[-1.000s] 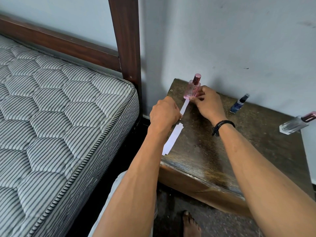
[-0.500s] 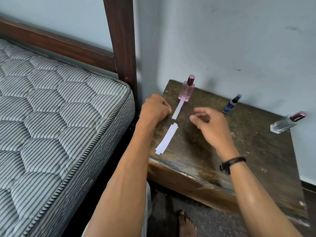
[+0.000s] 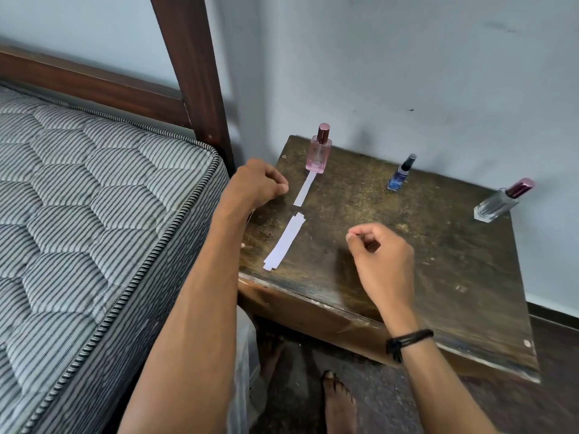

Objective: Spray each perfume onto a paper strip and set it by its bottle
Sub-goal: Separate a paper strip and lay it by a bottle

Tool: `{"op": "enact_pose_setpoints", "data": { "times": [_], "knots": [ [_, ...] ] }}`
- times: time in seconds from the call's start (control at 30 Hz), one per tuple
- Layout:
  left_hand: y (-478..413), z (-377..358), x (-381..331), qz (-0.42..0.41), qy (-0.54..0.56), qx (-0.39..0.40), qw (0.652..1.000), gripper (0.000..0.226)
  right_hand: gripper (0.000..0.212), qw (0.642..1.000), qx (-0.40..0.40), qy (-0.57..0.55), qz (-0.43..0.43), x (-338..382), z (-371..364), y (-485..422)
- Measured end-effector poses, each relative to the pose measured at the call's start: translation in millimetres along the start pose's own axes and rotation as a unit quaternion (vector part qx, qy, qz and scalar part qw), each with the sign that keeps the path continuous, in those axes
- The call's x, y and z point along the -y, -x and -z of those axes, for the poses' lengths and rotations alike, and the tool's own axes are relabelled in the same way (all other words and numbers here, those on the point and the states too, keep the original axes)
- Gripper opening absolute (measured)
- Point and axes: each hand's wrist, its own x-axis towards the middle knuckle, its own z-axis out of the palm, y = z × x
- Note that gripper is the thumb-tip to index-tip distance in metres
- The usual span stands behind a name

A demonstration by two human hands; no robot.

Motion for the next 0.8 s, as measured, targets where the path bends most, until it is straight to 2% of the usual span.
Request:
{"op": "enact_pose_setpoints", "data": {
  "times": [0.13,0.23,0.33,0.53,0.67,0.8],
  "knots": [
    [7,10,-4,-0.033,0.004,0.062,0.998,0.013,0.008,1.000,0.005,-0.013,0.011,-2,3,-2],
    [11,10,-8,-0.033,-0.022,0.117,0.992,0.011,0.001,0.996,0.039,0.019,0.072,-1,-5,8],
    [13,8,-9,-0.027,-0.056,0.154,0.986,0.014,0.016,0.985,0.076,0.044,0.150,4,-22,20],
    [12,8,-6,-0.027,-0.062,0.165,0.984,0.016,0.052,0.957,0.098,0.106,0.250,9,-50,35],
    [11,7,-5,-0.023,-0.061,0.167,0.984,0.017,0.055,0.954,0.103,0.116,0.256,7,-55,36],
    [9,4,-4,-0.019,-0.060,0.163,0.985,0.018,0.048,0.949,0.112,0.134,0.264,7,-56,36]
  ]
}}
